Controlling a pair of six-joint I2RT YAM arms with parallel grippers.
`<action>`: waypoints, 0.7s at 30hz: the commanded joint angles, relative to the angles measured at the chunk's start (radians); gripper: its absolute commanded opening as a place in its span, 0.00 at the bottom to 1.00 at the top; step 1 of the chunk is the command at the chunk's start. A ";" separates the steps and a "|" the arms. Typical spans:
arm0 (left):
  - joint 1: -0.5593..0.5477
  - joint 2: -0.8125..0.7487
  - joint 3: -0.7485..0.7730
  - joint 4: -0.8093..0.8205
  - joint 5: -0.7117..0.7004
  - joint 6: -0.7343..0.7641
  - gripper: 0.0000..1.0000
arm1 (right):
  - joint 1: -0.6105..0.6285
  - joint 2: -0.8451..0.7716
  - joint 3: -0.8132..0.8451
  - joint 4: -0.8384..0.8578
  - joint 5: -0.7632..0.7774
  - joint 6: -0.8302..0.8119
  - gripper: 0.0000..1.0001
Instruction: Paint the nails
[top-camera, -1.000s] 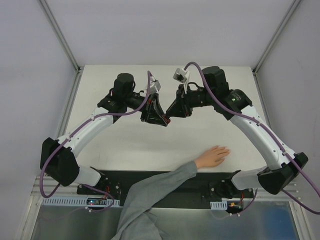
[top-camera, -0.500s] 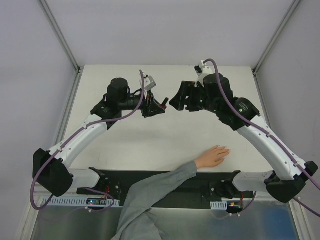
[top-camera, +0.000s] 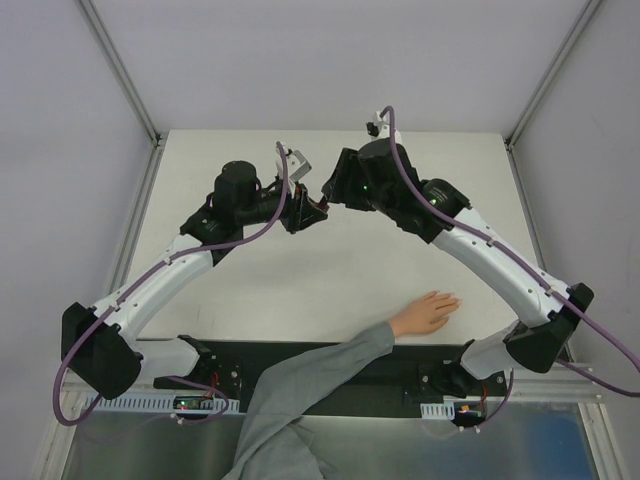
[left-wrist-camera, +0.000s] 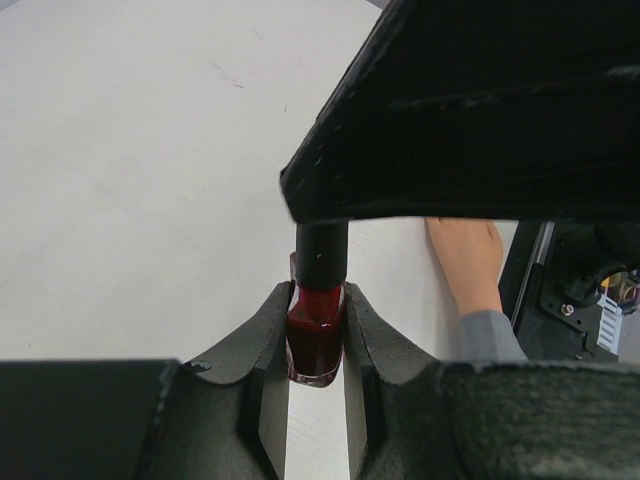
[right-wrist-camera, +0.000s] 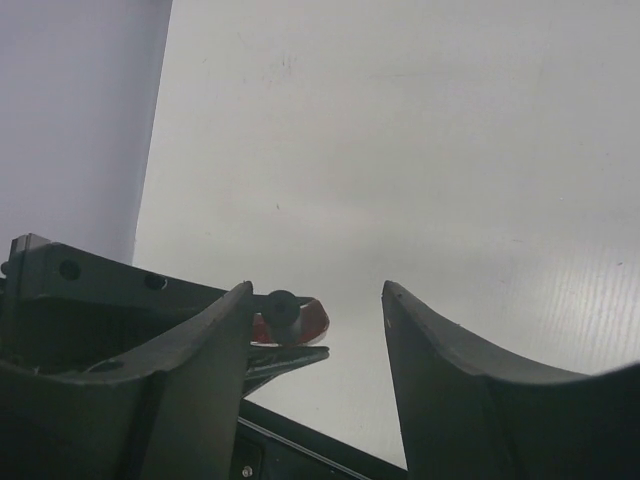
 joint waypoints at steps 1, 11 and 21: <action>-0.013 -0.051 -0.011 0.023 -0.038 0.022 0.00 | 0.023 0.033 0.061 0.049 0.000 0.026 0.54; -0.013 -0.059 -0.014 0.023 -0.029 0.024 0.00 | 0.032 0.024 -0.022 0.092 -0.046 0.025 0.20; -0.013 -0.059 0.000 0.078 0.500 -0.003 0.00 | -0.115 -0.208 -0.428 0.442 -0.479 -0.383 0.01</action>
